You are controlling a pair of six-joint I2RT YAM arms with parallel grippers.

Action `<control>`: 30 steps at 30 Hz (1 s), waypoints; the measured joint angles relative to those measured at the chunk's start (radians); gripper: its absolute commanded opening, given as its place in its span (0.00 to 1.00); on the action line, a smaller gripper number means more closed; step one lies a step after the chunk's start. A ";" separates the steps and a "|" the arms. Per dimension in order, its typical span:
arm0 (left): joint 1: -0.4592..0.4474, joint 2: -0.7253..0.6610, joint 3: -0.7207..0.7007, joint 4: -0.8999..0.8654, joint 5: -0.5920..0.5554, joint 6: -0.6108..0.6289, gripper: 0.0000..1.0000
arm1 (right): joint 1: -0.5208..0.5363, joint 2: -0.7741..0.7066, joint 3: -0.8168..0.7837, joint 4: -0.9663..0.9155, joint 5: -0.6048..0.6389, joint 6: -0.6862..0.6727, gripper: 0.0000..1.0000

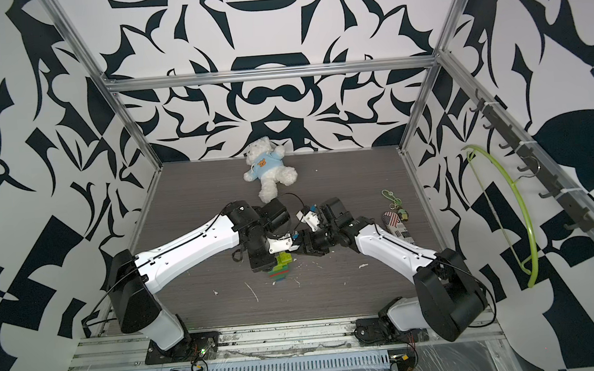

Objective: Assemble a carrot with lego
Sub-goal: Assemble the lego brick with the lego brick, then adjust the lego brick at the center of the board.

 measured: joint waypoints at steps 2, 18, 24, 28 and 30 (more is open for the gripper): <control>0.000 -0.001 0.000 0.002 0.003 -0.003 0.57 | -0.001 -0.001 0.000 0.001 0.000 0.007 0.66; 0.037 -0.202 -0.140 0.252 0.129 -0.075 0.73 | -0.117 -0.113 0.000 -0.008 -0.045 -0.033 0.68; 0.167 -0.333 -0.285 0.403 0.263 -0.152 0.76 | -0.140 -0.174 -0.017 -0.060 0.014 -0.159 0.68; 0.280 -0.423 -0.319 0.469 0.356 -0.200 0.76 | -0.072 -0.379 -0.205 0.103 0.060 -0.232 0.69; 0.327 -0.454 -0.317 0.498 0.386 -0.218 0.76 | -0.039 -0.475 -0.293 0.178 0.089 -0.278 0.70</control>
